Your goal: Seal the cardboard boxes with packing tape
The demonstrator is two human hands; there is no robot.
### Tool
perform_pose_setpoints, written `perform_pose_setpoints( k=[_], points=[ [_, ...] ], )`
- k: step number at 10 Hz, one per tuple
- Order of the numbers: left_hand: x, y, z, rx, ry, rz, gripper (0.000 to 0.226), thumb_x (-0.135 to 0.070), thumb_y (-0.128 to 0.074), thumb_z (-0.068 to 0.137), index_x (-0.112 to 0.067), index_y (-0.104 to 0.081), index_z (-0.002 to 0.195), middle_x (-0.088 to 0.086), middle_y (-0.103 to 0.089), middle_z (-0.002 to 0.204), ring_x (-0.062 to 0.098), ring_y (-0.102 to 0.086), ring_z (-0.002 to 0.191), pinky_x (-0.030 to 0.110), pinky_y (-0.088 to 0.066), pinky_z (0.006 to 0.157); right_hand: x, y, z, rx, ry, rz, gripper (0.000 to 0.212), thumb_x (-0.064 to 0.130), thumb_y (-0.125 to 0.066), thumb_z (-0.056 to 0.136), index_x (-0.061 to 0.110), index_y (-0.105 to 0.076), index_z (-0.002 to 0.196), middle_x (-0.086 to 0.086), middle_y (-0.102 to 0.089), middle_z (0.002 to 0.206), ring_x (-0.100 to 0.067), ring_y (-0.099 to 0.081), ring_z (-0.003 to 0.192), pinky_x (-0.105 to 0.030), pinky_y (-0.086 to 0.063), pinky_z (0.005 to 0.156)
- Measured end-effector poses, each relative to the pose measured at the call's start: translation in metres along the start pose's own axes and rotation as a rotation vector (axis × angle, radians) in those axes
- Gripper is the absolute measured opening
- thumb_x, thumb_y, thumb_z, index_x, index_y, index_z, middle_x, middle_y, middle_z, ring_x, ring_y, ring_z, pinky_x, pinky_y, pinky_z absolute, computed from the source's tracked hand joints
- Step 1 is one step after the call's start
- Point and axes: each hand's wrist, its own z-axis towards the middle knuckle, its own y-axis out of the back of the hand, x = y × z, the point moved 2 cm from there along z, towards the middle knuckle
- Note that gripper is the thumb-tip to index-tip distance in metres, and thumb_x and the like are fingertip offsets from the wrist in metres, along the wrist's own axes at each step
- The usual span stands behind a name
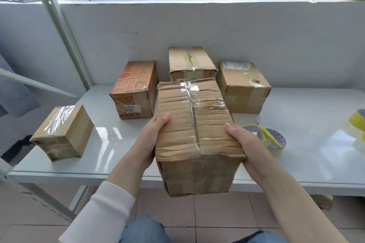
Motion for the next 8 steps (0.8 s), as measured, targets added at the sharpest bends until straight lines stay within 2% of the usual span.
perform_pose_setpoints(
  k=[2, 4, 5, 6, 7, 8],
  points=[
    [-0.027, 0.029, 0.03, -0.031, 0.035, -0.008, 0.021, -0.031, -0.053, 0.094, -0.015, -0.064, 0.102, 0.001, -0.072, 0.077, 0.012, -0.069, 0.06, 0.02, -0.053, 0.05, 0.005, -0.038, 0.039, 0.009, 0.016, 0.01, 0.02, 0.028, -0.05, 0.094, 0.019, -0.065, 0.104, 0.002, -0.07, 0.099, -0.011, -0.064, 0.091, -0.022, -0.047, 0.074],
    [-0.023, 0.039, 0.053, -0.017, 0.103, 0.007, 0.025, -0.034, -0.054, 0.092, -0.013, -0.063, 0.104, 0.002, -0.071, 0.076, 0.012, -0.068, 0.056, 0.019, -0.051, 0.047, -0.006, -0.046, 0.064, -0.007, -0.002, -0.013, 0.029, 0.033, -0.049, 0.094, 0.017, -0.061, 0.115, -0.002, -0.068, 0.107, -0.016, -0.062, 0.1, -0.026, -0.045, 0.084],
    [-0.023, 0.04, 0.058, -0.017, 0.1, 0.022, 0.025, -0.035, -0.055, 0.092, -0.014, -0.063, 0.101, 0.001, -0.071, 0.073, 0.012, -0.068, 0.056, 0.019, -0.05, 0.047, -0.006, -0.044, 0.069, -0.017, 0.004, -0.041, 0.026, 0.033, -0.049, 0.094, 0.018, -0.062, 0.112, 0.0, -0.068, 0.103, -0.014, -0.061, 0.093, -0.024, -0.044, 0.076],
    [-0.021, 0.039, 0.055, -0.025, 0.086, 0.044, 0.025, -0.039, -0.052, 0.093, -0.016, -0.061, 0.098, 0.002, -0.07, 0.081, 0.013, -0.067, 0.065, 0.022, -0.051, 0.054, -0.005, -0.045, 0.066, 0.011, 0.016, -0.074, 0.027, 0.035, -0.046, 0.095, 0.019, -0.061, 0.111, 0.0, -0.066, 0.104, -0.014, -0.06, 0.096, -0.025, -0.044, 0.082],
    [-0.021, 0.042, 0.05, -0.086, 0.033, 0.079, 0.031, -0.046, -0.043, 0.097, -0.021, -0.059, 0.104, -0.001, -0.066, 0.096, 0.014, -0.063, 0.088, 0.026, -0.049, 0.074, -0.006, -0.041, 0.061, 0.005, 0.027, -0.128, 0.029, 0.041, -0.035, 0.098, 0.028, -0.061, 0.1, 0.004, -0.065, 0.104, -0.011, -0.058, 0.1, -0.027, -0.044, 0.091],
    [0.005, 0.063, 0.027, -0.202, -0.152, 0.338, 0.028, -0.042, -0.035, 0.101, -0.029, -0.06, 0.106, -0.01, -0.063, 0.105, 0.014, -0.057, 0.107, 0.031, -0.041, 0.093, -0.031, -0.021, 0.043, -0.105, 0.089, -0.324, 0.042, 0.044, -0.034, 0.098, 0.024, -0.053, 0.129, 0.012, -0.052, 0.132, -0.008, -0.043, 0.127, -0.031, -0.029, 0.111]
  ],
)
